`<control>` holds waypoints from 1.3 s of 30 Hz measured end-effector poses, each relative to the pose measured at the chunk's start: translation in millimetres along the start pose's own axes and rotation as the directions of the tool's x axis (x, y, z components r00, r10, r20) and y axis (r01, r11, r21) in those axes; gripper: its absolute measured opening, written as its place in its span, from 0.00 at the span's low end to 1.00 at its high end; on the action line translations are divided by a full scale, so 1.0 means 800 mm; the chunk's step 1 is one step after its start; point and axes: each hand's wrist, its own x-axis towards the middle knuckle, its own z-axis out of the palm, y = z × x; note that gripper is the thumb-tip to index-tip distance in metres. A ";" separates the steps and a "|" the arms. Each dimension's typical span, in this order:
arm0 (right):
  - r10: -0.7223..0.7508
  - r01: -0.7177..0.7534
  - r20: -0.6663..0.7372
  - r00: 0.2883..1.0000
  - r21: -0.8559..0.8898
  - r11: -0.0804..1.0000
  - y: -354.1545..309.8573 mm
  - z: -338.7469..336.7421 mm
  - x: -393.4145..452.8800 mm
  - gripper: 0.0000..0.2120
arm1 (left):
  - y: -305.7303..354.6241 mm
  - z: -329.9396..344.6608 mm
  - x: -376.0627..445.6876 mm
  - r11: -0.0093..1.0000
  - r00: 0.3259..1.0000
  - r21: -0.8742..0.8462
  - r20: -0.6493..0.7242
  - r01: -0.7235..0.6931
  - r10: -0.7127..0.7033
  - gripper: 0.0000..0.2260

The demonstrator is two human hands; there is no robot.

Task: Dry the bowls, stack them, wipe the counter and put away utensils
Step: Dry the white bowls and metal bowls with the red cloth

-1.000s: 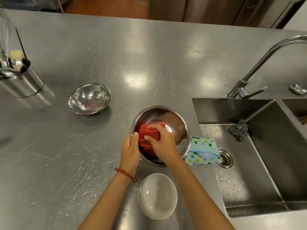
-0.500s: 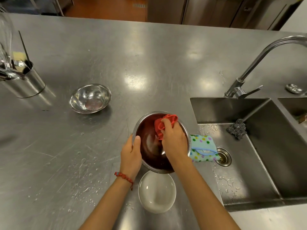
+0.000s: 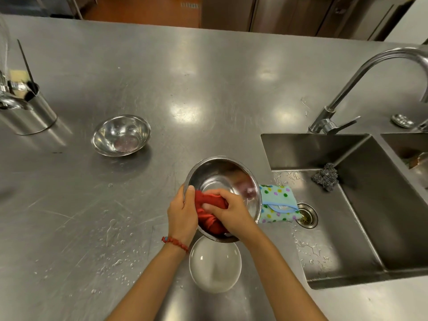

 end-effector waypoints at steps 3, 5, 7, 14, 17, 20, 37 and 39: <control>-0.002 0.019 0.091 0.996 -0.180 0.983 0.001 -0.008 -0.005 0.13 | -0.002 -0.010 0.003 0.999 1.000 0.040 -0.015 0.001 -0.001 0.13; 0.054 -0.007 0.084 0.995 -0.482 0.876 0.003 -0.019 -0.006 0.13 | -0.004 -0.017 0.005 0.998 0.999 0.049 -0.021 -0.026 0.027 0.14; 0.078 -0.047 0.010 0.997 -0.718 0.694 0.003 -0.028 -0.008 0.13 | -0.003 -0.019 0.004 0.999 0.999 0.032 -0.002 -0.042 0.042 0.19; 0.023 -0.025 -0.013 1.000 -0.157 0.987 -0.002 0.000 -0.018 0.11 | -0.001 -0.002 -0.001 0.997 0.995 0.062 -0.083 -0.054 0.059 0.18; -0.005 0.003 -0.046 0.999 -0.048 0.999 -0.002 0.007 -0.019 0.11 | -0.003 -0.001 0.001 0.999 0.997 0.036 -0.076 -0.017 0.020 0.18; 0.062 -0.070 -0.036 0.997 -0.313 0.947 0.006 -0.007 -0.017 0.11 | -0.003 -0.009 0.002 0.999 0.998 0.032 -0.061 -0.019 0.020 0.18; 0.054 -0.045 -0.302 0.952 0.037 0.998 0.011 0.015 0.016 0.14 | -0.003 0.006 -0.023 0.999 0.999 -0.002 -0.006 0.050 -0.050 0.13; -0.036 0.039 -0.100 0.994 0.027 0.999 0.013 0.009 0.011 0.15 | 0.001 0.000 -0.015 0.997 0.997 -0.036 -0.018 0.072 -0.073 0.12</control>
